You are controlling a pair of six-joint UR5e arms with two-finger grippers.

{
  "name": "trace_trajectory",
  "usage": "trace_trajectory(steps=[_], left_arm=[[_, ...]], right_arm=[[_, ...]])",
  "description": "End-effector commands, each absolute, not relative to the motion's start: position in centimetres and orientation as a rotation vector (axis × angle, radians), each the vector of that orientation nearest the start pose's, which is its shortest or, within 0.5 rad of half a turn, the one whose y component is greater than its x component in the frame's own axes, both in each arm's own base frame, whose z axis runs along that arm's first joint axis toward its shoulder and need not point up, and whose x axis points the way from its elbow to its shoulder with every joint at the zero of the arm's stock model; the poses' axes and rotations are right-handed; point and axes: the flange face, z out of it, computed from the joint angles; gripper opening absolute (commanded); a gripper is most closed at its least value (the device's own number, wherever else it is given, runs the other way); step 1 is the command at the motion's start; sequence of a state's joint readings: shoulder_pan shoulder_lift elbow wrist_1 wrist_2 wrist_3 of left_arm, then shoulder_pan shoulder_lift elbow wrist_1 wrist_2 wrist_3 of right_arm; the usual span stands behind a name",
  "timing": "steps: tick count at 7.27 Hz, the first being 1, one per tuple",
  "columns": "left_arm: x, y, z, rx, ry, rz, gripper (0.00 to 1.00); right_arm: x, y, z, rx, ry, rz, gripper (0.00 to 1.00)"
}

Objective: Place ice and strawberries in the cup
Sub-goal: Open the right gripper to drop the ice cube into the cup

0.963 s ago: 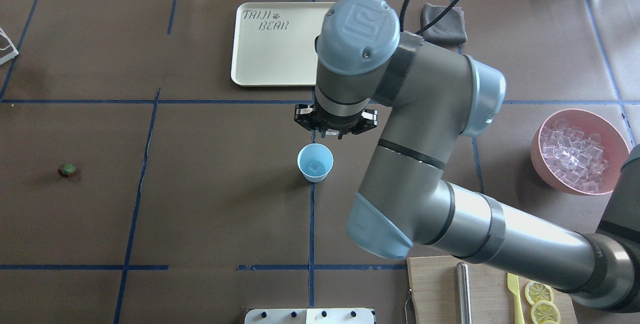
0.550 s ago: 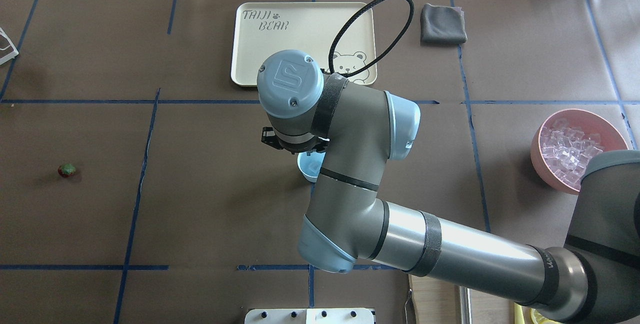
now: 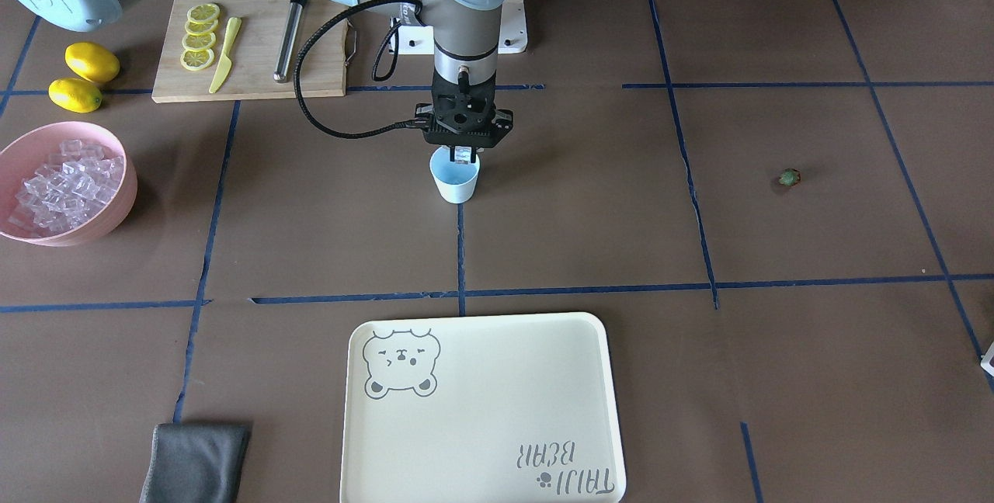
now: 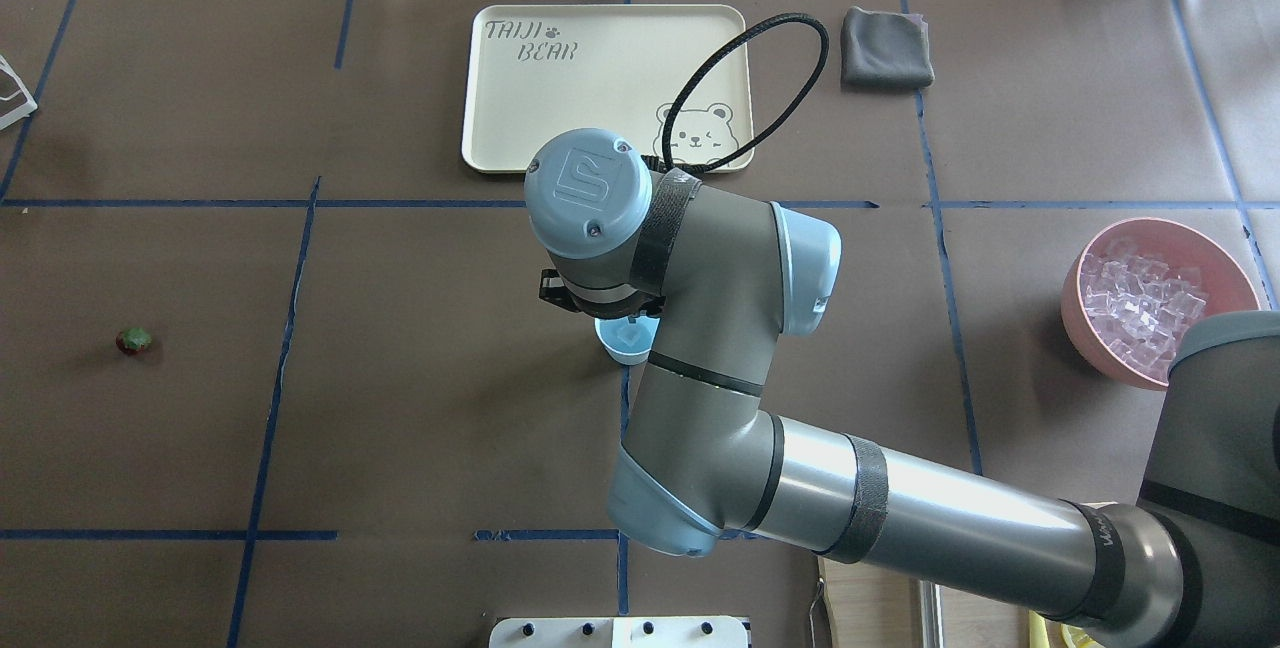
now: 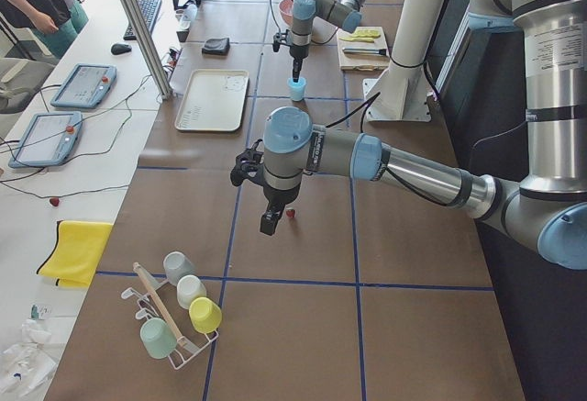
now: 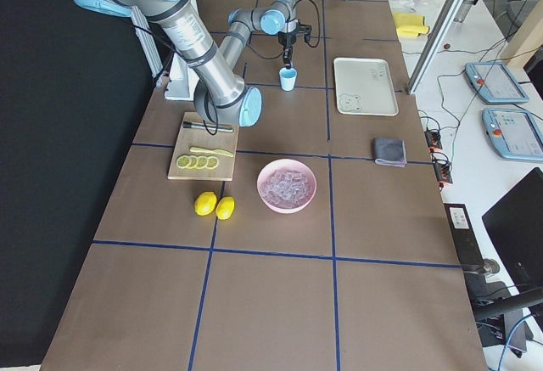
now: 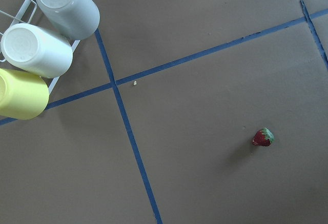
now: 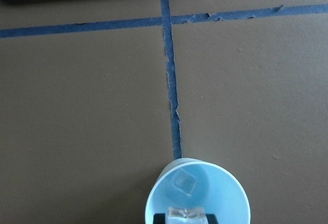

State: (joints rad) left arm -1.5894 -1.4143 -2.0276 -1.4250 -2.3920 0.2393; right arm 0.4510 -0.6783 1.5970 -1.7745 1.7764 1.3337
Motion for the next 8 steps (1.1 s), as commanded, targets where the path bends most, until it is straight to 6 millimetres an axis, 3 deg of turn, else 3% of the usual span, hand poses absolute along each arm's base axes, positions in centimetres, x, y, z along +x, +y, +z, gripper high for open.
trace_trajectory(steps=[1,2,4,5,7,8], left_arm=[[-6.8,-41.7,51.7,0.253,0.797,0.272,1.00],[-6.9,-41.7,51.6,0.255,0.797,0.271,1.00],[-6.9,-41.6,51.6,0.256,0.797,0.272,1.00],[-6.9,-41.6,51.6,0.255,0.797,0.271,1.00],[-6.9,-41.6,51.5,0.257,0.796,0.273,1.00],[-6.9,-41.6,51.6,0.256,0.795,0.272,1.00]], right_arm=[[-58.7,-41.0,12.7,0.058,-0.737,0.123,0.55],[-57.9,-40.7,12.5,0.062,-0.750,0.122,1.00],[-56.9,-40.7,12.9,0.068,-0.757,0.125,1.00],[-55.6,-41.8,12.4,0.076,-0.766,0.134,1.00],[-49.3,-44.4,11.1,0.085,-0.750,0.073,1.00],[-45.4,-45.5,12.5,0.085,-0.770,0.033,1.00]])
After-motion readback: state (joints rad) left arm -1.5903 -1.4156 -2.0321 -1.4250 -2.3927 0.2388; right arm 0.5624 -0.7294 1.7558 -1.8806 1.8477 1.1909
